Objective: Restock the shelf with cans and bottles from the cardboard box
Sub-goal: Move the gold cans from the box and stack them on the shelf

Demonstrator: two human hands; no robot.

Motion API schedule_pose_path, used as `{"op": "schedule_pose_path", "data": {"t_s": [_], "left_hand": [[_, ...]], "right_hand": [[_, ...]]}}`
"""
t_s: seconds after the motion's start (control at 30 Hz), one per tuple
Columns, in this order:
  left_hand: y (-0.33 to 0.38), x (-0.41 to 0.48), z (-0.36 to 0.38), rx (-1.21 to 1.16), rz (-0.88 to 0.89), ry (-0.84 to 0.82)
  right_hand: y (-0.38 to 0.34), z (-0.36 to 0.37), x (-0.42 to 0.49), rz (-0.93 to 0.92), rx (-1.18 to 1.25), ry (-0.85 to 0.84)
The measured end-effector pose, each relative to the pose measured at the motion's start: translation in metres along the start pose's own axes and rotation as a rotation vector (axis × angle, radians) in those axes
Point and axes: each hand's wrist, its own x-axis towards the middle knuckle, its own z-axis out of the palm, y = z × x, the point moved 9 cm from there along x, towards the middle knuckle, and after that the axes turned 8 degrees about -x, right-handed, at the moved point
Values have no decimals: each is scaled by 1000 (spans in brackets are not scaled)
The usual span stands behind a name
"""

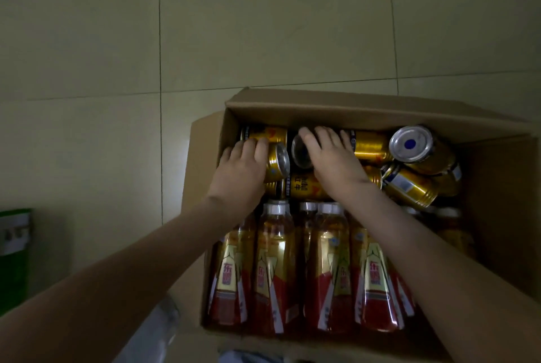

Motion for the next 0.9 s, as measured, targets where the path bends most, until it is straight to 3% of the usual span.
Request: {"op": "schedule_pose_path", "data": {"t_s": [0.1, 0.27, 0.47, 0.57, 0.73, 0.9], "left_hand": [[10, -24, -44, -240, -27, 24], [40, -84, -156, -409, -11, 5], [119, -147, -321, -555, 90, -117], [174, -178, -407, -626, 164, -104], [275, -241, -516, -775, 296, -92], [379, -334, -570, -972, 493, -286]], "right_hand": [[1, -47, -36, -14, 42, 126], [8, -183, -137, -65, 222, 323], [61, -349, -260, 313, 825, 392], [84, -429, -330, 449, 968, 479], [109, -543, -452, 580, 1225, 619], [108, -620, -579, 641, 1401, 816]]}}
